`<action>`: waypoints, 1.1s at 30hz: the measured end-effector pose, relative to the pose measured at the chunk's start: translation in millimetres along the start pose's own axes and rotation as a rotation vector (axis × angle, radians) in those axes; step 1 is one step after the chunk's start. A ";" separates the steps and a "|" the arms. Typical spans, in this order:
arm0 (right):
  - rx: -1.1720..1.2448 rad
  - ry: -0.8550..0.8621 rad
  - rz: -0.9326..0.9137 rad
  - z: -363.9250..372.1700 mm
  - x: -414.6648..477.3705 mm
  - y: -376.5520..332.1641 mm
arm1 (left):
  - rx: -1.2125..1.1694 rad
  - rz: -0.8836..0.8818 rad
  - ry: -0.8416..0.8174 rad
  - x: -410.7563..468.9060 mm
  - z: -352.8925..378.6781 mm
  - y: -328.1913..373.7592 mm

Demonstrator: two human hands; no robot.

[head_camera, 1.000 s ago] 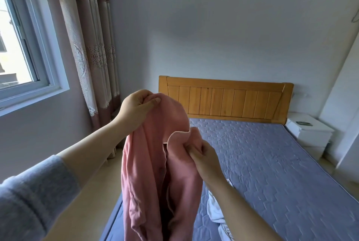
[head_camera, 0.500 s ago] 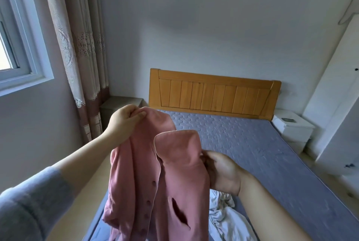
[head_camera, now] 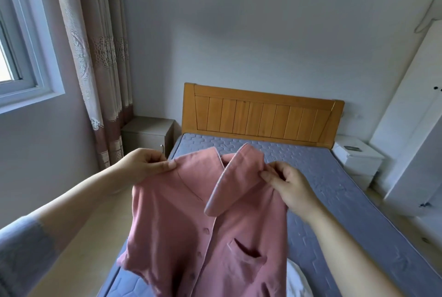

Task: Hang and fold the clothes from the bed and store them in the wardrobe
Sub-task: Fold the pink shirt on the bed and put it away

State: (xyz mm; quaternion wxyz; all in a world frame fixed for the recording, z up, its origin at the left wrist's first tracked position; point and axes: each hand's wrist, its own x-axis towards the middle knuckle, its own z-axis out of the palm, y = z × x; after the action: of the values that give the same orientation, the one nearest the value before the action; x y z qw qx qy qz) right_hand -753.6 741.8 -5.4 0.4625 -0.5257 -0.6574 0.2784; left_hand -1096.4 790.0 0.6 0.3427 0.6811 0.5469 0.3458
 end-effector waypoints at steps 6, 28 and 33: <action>-0.188 0.040 -0.043 -18.5 -9.4 9.7 | -0.022 0.016 -0.059 -14.7 1.0 6.7; -0.383 0.075 -0.053 -90.6 -166.2 20.0 | 0.236 0.154 0.284 -173.9 25.6 -25.5; -0.493 0.196 -0.092 -84.3 -239.7 1.5 | 0.205 0.210 0.356 -243.3 27.5 -27.2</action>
State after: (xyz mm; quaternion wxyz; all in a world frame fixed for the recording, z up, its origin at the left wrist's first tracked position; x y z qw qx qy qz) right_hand -672.4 504.7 -47.1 0.3940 -0.6167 -0.6805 0.0362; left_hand -1126.5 553.3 -60.2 0.1319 0.6940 0.5571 0.4367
